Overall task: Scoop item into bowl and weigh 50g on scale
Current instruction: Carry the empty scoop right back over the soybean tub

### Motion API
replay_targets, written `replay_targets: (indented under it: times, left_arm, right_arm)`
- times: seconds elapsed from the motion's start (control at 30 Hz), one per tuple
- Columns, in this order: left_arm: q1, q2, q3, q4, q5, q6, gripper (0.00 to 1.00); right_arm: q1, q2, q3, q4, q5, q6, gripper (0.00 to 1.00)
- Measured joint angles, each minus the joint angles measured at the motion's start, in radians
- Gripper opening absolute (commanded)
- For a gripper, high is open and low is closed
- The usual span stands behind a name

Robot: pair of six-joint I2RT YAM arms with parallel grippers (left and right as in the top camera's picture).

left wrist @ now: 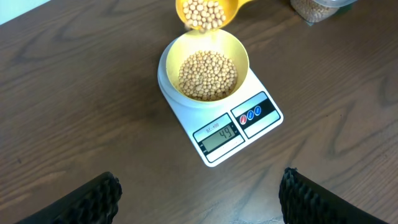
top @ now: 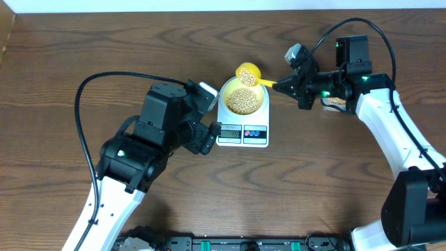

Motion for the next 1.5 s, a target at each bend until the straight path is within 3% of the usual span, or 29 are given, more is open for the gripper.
replay_targets:
  times: [0.4,0.7,0.97,1.5]
  left_arm:
    - [0.0,0.0,0.0,0.0,0.0,0.0,0.84]
    - [0.0,0.0,0.0,0.0,0.0,0.0,0.83]
    - [0.0,0.0,0.0,0.0,0.0,0.0,0.83]
    - [0.0,0.0,0.0,0.0,0.0,0.0,0.83]
  right_arm:
    - [0.0,0.0,0.0,-0.011,0.015,0.028,0.01]
    - [0.0,0.0,0.0,0.002,-0.012,0.304,0.01]
    - [-0.034,0.0,0.0,0.126,-0.062,0.527,0.01]
    - [-0.3,0.0,0.0,0.101,-0.182,0.756,0.01]
